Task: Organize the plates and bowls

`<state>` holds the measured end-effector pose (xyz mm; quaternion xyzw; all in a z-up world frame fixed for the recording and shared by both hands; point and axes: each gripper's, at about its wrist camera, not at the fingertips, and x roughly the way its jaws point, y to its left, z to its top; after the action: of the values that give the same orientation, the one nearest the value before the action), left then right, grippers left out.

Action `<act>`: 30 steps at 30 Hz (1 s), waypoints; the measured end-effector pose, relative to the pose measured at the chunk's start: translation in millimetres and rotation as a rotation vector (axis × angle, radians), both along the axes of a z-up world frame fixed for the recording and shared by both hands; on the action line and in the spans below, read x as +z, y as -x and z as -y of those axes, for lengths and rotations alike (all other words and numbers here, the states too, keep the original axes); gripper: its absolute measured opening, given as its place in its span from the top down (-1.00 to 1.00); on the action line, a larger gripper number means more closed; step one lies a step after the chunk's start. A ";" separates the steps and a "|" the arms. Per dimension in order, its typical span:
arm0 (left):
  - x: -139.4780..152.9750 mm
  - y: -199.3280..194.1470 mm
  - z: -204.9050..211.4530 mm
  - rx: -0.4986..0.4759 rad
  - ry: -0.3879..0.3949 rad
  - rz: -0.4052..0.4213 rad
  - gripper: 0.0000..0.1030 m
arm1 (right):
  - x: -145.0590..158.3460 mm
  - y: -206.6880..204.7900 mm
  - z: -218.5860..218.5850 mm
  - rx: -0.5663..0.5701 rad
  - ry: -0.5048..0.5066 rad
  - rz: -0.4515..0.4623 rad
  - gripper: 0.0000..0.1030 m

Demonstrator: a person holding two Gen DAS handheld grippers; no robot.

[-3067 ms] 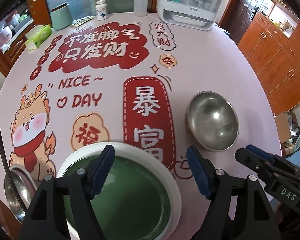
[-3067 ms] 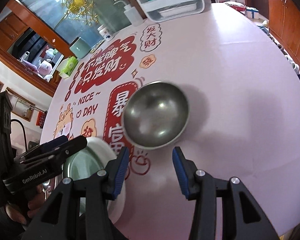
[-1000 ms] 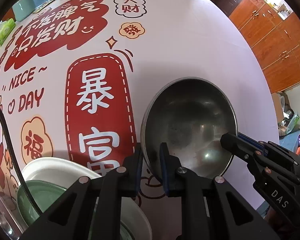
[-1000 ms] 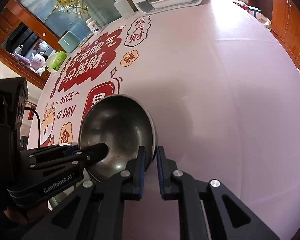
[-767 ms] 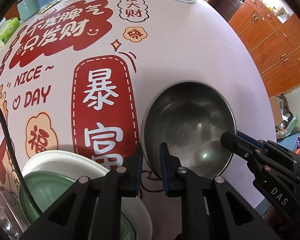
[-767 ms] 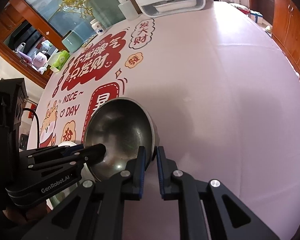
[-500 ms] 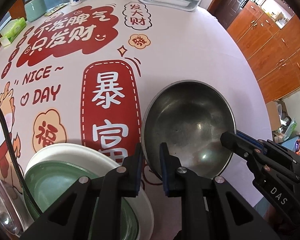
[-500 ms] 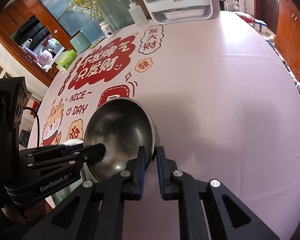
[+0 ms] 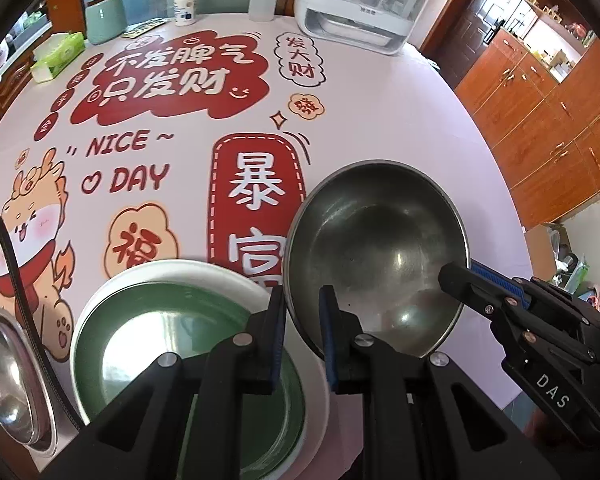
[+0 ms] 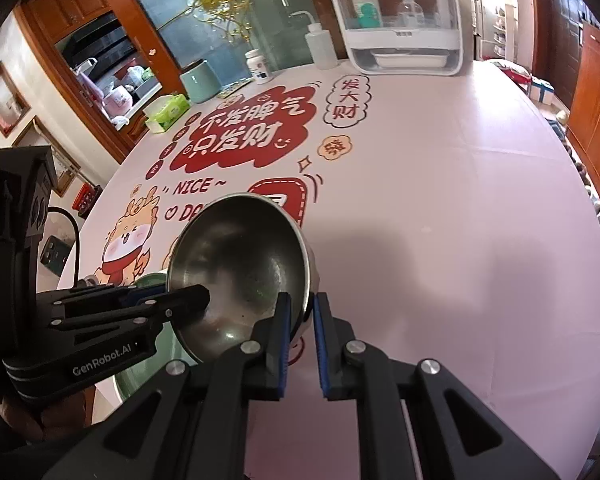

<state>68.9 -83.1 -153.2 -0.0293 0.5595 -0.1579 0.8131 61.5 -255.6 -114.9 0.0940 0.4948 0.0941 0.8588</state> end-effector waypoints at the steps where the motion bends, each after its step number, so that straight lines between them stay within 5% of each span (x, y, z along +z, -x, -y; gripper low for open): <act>1: 1.4 2.0 -3.0 0.004 0.002 0.007 0.72 | 1.2 1.3 -3.5 0.004 0.003 0.005 0.78; 30: 29.8 39.4 -156.3 0.070 -0.023 0.076 0.71 | 19.5 14.3 -149.9 0.090 -0.012 0.065 0.78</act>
<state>29.5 73.3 -123.4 -0.0334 0.5285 -0.1238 0.8392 47.2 -105.7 -95.3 0.0735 0.4698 0.1387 0.8687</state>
